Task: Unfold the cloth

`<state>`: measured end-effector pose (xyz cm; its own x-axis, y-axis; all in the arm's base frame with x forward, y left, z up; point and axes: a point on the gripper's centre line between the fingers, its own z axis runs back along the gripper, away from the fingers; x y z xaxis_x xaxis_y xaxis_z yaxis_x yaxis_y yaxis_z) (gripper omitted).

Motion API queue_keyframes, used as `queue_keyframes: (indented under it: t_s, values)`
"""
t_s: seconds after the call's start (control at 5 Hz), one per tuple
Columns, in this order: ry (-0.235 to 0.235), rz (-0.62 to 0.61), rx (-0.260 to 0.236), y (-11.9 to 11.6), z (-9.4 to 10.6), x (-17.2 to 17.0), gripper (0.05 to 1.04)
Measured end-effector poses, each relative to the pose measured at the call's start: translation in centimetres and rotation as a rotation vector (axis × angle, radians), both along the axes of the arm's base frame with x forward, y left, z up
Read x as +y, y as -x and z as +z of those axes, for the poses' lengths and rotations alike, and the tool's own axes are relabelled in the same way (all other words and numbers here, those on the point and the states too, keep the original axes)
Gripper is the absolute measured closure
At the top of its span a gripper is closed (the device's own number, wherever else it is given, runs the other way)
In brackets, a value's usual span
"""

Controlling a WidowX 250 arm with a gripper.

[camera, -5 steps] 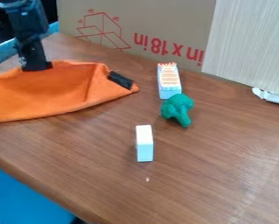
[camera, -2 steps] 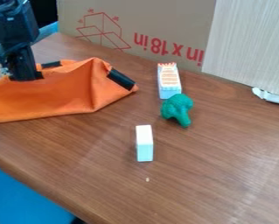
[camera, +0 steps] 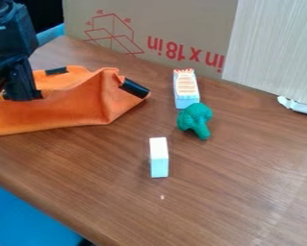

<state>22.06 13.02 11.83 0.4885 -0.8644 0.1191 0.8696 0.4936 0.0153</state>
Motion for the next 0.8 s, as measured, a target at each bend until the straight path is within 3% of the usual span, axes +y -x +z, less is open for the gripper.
queue_keyframes:
  t_s: [0.8]
  values:
    - [-0.017,-0.106,0.034,4.4,-1.0,-3.3,1.029]
